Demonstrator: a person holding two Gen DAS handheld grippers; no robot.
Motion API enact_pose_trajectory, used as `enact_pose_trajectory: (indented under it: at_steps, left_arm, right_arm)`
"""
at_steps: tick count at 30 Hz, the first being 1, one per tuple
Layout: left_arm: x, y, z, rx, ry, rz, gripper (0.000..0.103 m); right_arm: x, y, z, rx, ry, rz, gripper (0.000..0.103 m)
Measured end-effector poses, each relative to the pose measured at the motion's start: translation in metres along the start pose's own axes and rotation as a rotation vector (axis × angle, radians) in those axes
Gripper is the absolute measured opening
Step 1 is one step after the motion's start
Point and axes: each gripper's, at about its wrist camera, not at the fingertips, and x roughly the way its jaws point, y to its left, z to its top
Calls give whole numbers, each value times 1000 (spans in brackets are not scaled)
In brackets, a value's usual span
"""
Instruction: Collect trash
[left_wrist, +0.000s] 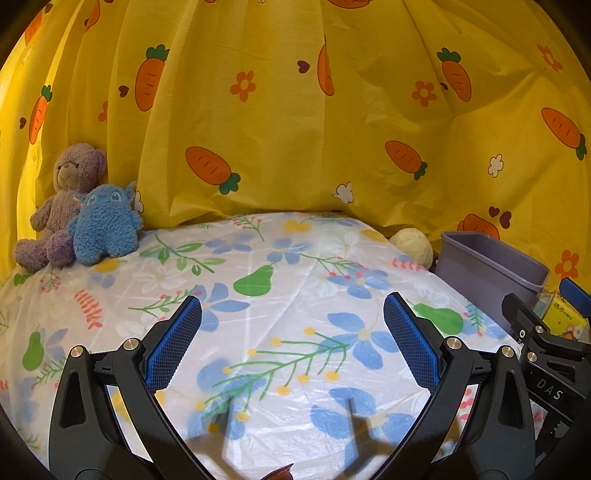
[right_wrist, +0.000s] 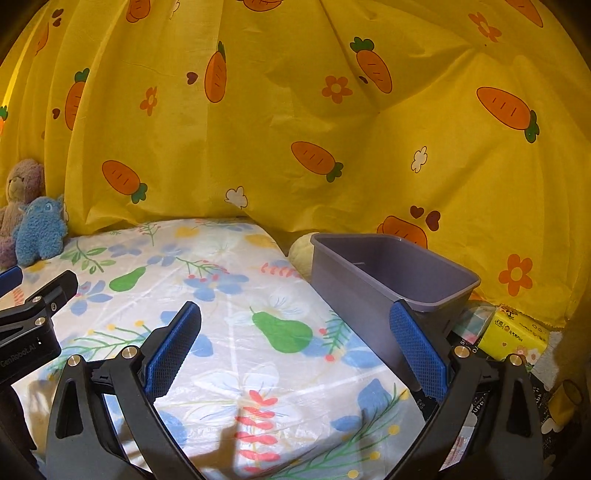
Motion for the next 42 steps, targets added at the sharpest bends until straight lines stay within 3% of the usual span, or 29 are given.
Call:
enact_pose_trajectory:
  at_steps: [42]
  left_arm:
    - [-10,-13,-2,17,-10,-42,97]
  right_arm:
    - [-6,-6,-5,20,1,-12,98]
